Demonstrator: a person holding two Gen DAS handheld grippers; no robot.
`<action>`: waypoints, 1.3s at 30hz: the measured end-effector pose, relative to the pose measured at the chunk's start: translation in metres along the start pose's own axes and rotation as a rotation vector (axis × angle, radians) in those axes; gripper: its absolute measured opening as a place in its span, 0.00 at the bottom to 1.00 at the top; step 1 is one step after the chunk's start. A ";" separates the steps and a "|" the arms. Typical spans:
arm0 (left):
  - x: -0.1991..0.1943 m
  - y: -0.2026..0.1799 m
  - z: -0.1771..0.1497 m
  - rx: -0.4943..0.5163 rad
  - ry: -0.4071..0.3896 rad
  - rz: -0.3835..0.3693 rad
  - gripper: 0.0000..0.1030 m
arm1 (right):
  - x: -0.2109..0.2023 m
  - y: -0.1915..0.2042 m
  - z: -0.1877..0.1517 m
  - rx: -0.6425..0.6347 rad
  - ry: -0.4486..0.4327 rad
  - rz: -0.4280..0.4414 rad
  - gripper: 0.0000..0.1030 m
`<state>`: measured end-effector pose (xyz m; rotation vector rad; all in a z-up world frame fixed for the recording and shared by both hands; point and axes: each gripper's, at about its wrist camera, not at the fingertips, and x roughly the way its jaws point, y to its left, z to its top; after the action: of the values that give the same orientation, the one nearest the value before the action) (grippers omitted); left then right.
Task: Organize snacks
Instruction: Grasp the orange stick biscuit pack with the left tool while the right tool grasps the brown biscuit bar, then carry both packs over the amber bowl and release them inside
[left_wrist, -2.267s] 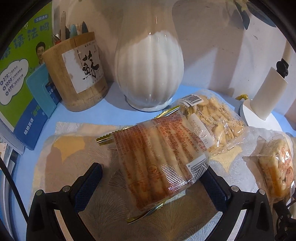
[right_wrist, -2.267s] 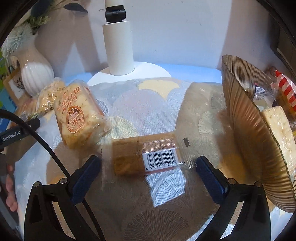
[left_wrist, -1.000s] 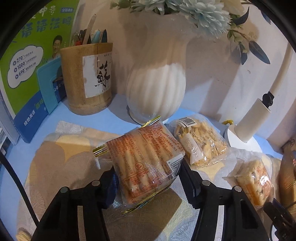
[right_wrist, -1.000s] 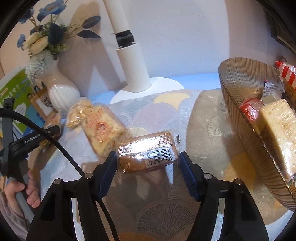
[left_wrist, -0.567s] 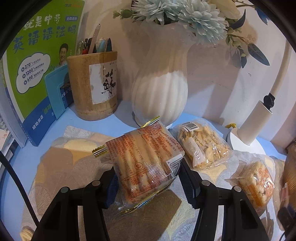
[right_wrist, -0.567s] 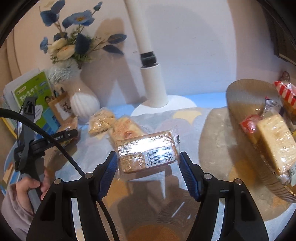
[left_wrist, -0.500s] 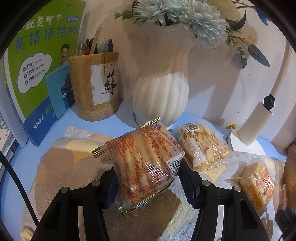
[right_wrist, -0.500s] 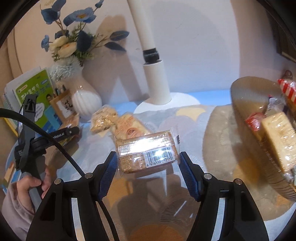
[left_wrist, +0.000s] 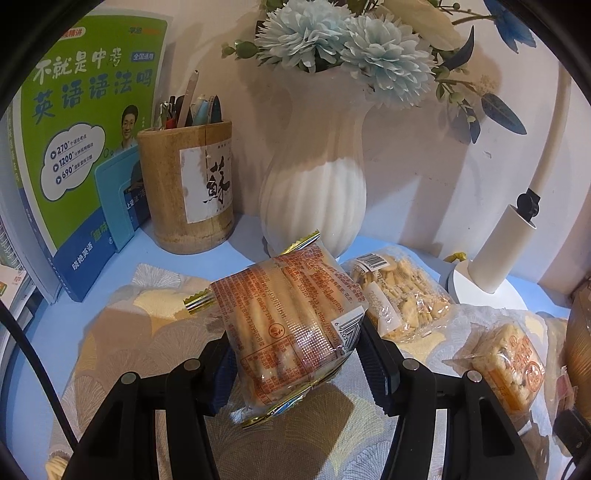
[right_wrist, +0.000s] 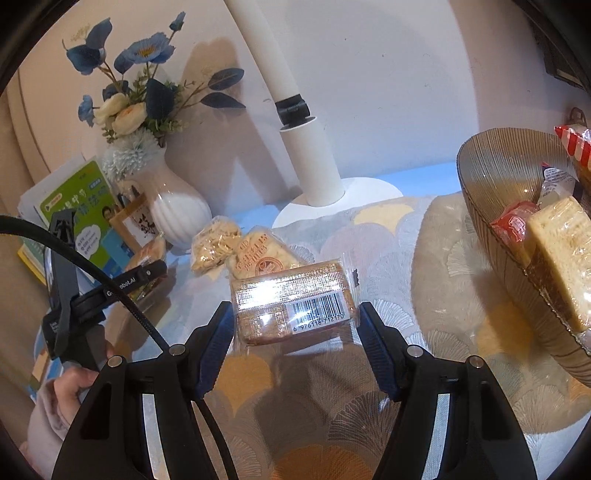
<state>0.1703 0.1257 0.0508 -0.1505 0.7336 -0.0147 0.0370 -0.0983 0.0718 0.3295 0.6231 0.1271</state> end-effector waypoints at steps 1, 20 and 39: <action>0.003 -0.002 0.001 0.000 -0.001 0.002 0.56 | -0.001 0.001 0.000 -0.003 -0.005 0.000 0.64; -0.007 -0.002 -0.002 0.021 -0.033 -0.002 0.56 | -0.012 0.010 0.000 -0.052 -0.070 0.009 0.64; -0.017 -0.005 -0.004 0.051 -0.090 -0.016 0.56 | -0.047 0.013 0.012 -0.060 -0.243 0.013 0.64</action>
<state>0.1552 0.1209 0.0594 -0.1081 0.6413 -0.0415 0.0060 -0.0995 0.1107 0.2854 0.3763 0.1160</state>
